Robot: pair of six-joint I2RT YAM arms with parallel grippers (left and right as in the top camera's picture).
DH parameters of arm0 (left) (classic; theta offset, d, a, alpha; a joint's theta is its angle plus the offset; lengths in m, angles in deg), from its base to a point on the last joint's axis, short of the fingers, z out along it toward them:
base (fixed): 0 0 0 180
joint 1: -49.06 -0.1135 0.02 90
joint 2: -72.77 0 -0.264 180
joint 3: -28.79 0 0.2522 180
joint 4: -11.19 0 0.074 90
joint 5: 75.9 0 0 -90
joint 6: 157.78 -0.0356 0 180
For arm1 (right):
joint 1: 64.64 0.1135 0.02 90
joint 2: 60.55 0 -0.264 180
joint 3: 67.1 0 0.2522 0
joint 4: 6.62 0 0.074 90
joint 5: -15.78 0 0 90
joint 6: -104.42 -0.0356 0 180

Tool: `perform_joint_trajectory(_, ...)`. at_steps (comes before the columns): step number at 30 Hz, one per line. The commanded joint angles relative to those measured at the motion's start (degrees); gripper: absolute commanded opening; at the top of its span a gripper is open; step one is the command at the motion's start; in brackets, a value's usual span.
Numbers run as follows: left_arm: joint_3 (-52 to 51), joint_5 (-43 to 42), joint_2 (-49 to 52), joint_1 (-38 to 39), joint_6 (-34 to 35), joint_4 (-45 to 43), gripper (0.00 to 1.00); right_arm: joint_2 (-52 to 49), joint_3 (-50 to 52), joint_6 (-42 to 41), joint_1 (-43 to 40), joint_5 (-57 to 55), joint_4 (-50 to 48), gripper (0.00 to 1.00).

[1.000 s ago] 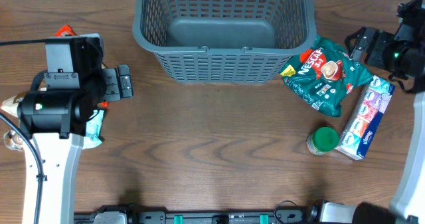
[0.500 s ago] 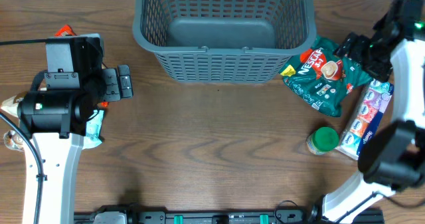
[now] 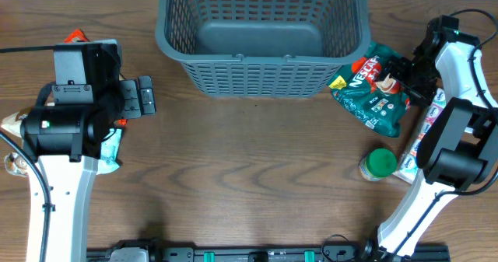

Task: Pack container
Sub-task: 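Move the right gripper to the green Nescafe pouch and grasp it, then lift the Nescafe pouch with the right gripper over the basket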

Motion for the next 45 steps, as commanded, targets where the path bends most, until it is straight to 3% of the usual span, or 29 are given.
perform_joint_trajectory(1,0.87,0.66,0.44,-0.26,-1.01,0.11,0.99,-1.01,0.9,-0.98,-0.2,1.16,-2.73,0.99)
perform_joint_trajectory(10,0.87,0.66,0.44,-0.26,-1.01,0.13,0.99,-1.11,16.76,-1.6,-0.28,5.46,-16.37,0.99)
perform_joint_trajectory(16,0.87,0.66,0.44,-0.26,-1.01,0.13,0.99,-1.11,20.81,-1.53,-0.26,5.42,-17.7,0.97)
perform_joint_trajectory(21,0.87,0.66,0.44,-0.26,-1.01,0.15,0.98,-1.11,20.85,-1.38,-0.22,5.44,-17.27,0.55)
perform_joint_trajectory(25,0.87,0.66,0.44,-0.26,-1.01,0.42,0.99,-1.11,20.85,-1.38,-0.13,5.51,-16.92,0.3)
perform_joint_trajectory(27,0.87,0.66,0.44,-0.26,-1.01,0.57,0.99,-1.11,20.85,-1.38,-0.13,5.51,-16.46,0.24)
perform_joint_trajectory(31,0.87,0.66,0.44,-0.26,-1.01,0.59,0.99,-0.85,20.81,-1.36,-0.13,6.67,-15.41,0.01)
perform_joint_trajectory(37,0.87,0.66,0.44,-0.26,-1.01,0.57,0.99,3.43,19.3,-1.03,-0.13,7.69,-12.83,0.01)
perform_joint_trajectory(45,0.87,0.66,0.44,-0.26,-1.01,0.59,0.99,18.86,12.98,1.2,-0.13,4.81,-10.54,0.01)
